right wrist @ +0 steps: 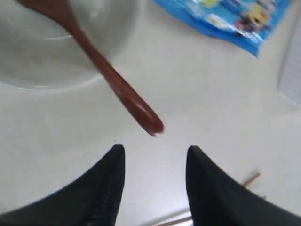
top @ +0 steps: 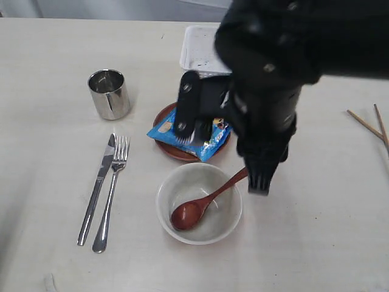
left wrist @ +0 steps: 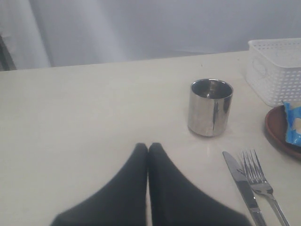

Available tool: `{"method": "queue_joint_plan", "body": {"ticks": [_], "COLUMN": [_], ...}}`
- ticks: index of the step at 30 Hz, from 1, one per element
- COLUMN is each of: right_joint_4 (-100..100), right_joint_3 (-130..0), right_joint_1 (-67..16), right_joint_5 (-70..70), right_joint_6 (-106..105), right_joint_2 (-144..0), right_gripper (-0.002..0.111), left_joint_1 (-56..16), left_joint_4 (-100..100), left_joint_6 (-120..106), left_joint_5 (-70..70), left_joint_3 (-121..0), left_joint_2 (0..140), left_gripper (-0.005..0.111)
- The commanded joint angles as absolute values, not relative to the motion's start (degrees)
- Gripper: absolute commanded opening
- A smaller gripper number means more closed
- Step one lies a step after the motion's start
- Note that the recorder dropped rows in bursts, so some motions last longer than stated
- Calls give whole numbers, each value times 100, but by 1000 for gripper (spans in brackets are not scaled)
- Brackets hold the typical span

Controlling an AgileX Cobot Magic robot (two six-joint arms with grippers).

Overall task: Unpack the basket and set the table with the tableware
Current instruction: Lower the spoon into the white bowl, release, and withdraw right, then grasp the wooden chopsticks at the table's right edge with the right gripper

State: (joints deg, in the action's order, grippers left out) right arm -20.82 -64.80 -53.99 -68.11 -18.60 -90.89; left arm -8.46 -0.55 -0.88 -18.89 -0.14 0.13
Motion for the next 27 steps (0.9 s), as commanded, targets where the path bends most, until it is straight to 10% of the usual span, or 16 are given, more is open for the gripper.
{"method": "queue_joint_plan", "body": {"ticks": [1,12,27], "right_joint_4": [-2216,-1743,-1994], "right_joint_3": [-6460,-6460,-6460], "right_joint_1": [-4158,-755,-74], "right_joint_5": [-6768,-6298,-5527], "right_joint_6": [-1163,210,-389], "right_joint_2": [-8601,-9076,-10880], "right_gripper": [41,52,61], "left_joint_1": [-879,-879,-879], "left_joint_4": [-41,-41,-41], "left_joint_6": [-63,-63,-63], "left_joint_5": [-1841,-1841,-1841], "left_joint_3": [0,0,0], "left_joint_2": [0,0,0], "left_gripper": [0,0,0]}}
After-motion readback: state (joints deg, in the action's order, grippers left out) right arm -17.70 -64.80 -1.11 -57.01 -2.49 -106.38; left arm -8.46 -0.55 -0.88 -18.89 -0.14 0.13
